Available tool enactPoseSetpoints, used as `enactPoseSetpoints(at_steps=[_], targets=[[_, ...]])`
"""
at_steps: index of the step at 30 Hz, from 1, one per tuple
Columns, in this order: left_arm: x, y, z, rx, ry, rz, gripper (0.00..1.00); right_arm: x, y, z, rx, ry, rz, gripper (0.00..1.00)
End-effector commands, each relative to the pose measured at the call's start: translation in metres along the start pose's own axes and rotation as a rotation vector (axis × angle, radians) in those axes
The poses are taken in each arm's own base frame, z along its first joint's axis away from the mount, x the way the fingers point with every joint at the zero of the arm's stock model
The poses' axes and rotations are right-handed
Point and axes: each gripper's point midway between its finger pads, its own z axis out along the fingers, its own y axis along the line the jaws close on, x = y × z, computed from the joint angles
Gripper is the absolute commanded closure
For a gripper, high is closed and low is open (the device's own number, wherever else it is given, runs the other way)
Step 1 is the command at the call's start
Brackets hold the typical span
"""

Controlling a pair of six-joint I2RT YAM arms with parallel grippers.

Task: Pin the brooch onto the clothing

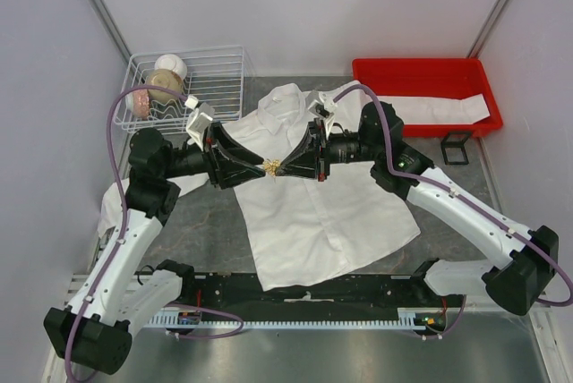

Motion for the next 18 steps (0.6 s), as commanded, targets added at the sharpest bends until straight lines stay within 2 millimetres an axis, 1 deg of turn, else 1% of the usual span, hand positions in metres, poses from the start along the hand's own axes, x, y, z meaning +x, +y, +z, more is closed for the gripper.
enactPoseSetpoints(at_steps=[1,10,12,18], targets=[[-0.016,-0.005,0.003,0.014,-0.04,0.031,0.5,-0.024,0.013,0.0,-0.033,-0.091,-0.016,1.0],[-0.017,-0.011,0.009,0.048,-0.035,0.04,0.49,-0.023,0.008,0.004,-0.037,-0.098,0.004,1.0],[-0.018,-0.011,0.01,0.053,-0.035,0.038,0.49,-0.023,0.009,0.005,-0.043,-0.099,0.0,1.0],[-0.021,-0.011,0.013,0.059,-0.041,0.03,0.5,-0.017,0.007,0.008,-0.043,-0.083,-0.006,1.0]])
